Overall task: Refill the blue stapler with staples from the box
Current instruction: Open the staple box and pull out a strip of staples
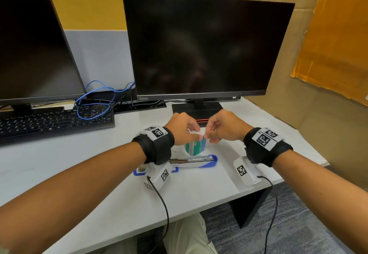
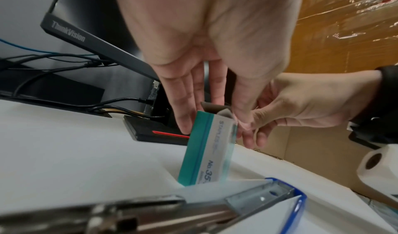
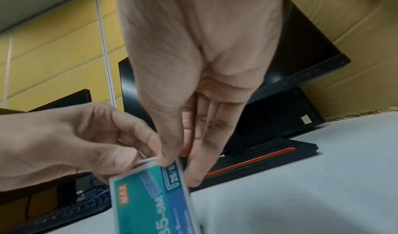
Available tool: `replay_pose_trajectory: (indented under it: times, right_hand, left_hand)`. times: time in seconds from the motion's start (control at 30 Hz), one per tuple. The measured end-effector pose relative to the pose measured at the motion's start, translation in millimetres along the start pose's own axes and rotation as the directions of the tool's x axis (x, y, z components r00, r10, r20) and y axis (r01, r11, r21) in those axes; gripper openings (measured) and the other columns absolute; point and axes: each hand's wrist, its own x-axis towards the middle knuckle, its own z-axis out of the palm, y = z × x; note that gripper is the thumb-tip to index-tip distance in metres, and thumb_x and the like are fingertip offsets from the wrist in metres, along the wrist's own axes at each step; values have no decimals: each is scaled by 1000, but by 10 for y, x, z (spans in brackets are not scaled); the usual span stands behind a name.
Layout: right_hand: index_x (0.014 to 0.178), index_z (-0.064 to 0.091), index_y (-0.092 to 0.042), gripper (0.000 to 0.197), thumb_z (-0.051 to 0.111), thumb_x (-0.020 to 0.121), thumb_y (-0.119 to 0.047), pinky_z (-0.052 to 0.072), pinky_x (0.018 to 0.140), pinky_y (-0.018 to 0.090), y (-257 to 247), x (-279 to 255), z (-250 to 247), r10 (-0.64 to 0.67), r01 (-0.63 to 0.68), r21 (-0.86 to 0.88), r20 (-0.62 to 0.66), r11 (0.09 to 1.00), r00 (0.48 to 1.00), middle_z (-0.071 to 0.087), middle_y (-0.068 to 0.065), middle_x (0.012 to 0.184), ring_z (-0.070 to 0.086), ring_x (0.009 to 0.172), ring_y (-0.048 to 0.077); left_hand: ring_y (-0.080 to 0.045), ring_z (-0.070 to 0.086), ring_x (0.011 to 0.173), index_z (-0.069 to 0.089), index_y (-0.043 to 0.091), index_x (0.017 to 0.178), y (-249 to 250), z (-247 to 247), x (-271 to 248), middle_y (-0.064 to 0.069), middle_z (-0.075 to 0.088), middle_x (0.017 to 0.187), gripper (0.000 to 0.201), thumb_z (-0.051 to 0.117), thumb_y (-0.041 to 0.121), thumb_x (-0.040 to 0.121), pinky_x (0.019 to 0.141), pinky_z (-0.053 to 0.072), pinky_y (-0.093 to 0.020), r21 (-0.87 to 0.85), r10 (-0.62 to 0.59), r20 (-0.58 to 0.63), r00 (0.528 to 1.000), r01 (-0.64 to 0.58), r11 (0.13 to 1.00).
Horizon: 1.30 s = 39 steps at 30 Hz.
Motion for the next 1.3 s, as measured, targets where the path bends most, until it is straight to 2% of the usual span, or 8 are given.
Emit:
replay_pose_trajectory:
  times: [0.17, 0.27, 0.53, 0.6, 0.77, 0.97, 1.17, 1.3]
  right_hand:
    - [85, 68, -13, 13, 79, 81, -18, 60, 64, 21, -13, 22, 29, -45, 42, -56, -53, 998, 998, 75, 9, 89, 71, 67, 12]
    - [84, 67, -16, 15, 80, 80, -21, 56, 58, 19, -9, 24, 28, -90, 80, -93, -111, 992, 990, 74, 8, 91, 70, 74, 19]
    - [90, 67, -16, 14, 79, 82, -18, 49, 63, 18, -57, -7, 104, -193, 171, -100, -280, 980, 940, 64, -2, 77, 59, 65, 10]
    - [93, 73, -15, 8, 75, 85, -17, 46, 64, 18, -102, -27, 118, -227, 203, -123, -235, 971, 945, 64, -4, 80, 57, 65, 9]
    - [118, 74, -18, 26, 64, 94, -20, 38, 64, 8, -185, -9, 176, -268, 260, -301, 12, 918, 963, 70, 3, 106, 57, 83, 11]
    - [114, 76, -15, 24, 63, 95, -20, 45, 70, 8, -260, 52, 217, -269, 265, -310, 30, 913, 963, 73, 4, 118, 68, 108, 21]
    - [104, 78, -17, 18, 65, 93, -23, 57, 80, 25, -227, 80, 268, -341, 308, -383, -21, 871, 940, 72, 3, 111, 69, 102, 21]
    - [99, 77, -15, 16, 64, 92, -20, 53, 71, 17, -159, 82, 280, -388, 351, -221, -155, 910, 908, 68, -3, 91, 66, 82, 13]
  left_hand:
    - [-22, 66, 106, 72, 12, 108, -17, -1, 17, -6, 71, 113, 24, 65, 23, 87, 87, 54, -32, -24, -21, -17, 1000, 20, 1000]
    - [-24, 65, 104, 71, 9, 108, -17, -9, 10, -10, 70, 111, 23, 56, 18, 93, 84, 52, -30, -69, -11, -45, 999, 8, 998]
    - [-21, 55, 85, 67, 1, 101, -38, -12, 26, -17, 67, 99, 27, 44, 15, 98, 76, 45, -30, -61, -20, -109, 994, 13, 998]
    - [-24, 57, 85, 66, -1, 98, -49, -19, 29, -16, 64, 94, 27, 44, 14, 98, 80, 49, -35, -61, -20, -121, 992, 12, 998]
    - [-29, 63, 92, 66, -1, 98, -69, -5, 44, -20, 66, 100, 27, 42, 13, 99, 87, 53, -38, -107, -55, -130, 990, 41, 993]
    - [-31, 65, 98, 66, 1, 103, -82, 7, 51, -19, 67, 105, 27, 43, 15, 99, 89, 55, -38, -116, -59, -120, 991, 45, 992]
    - [-31, 65, 96, 66, 1, 104, -120, 1, 36, -19, 67, 104, 29, 42, 16, 100, 90, 56, -42, -107, -59, -125, 990, 46, 993]
    - [-30, 66, 92, 67, 3, 100, -146, -39, 9, -19, 69, 101, 27, 43, 16, 100, 86, 57, -42, -133, -37, -122, 992, 21, 991]
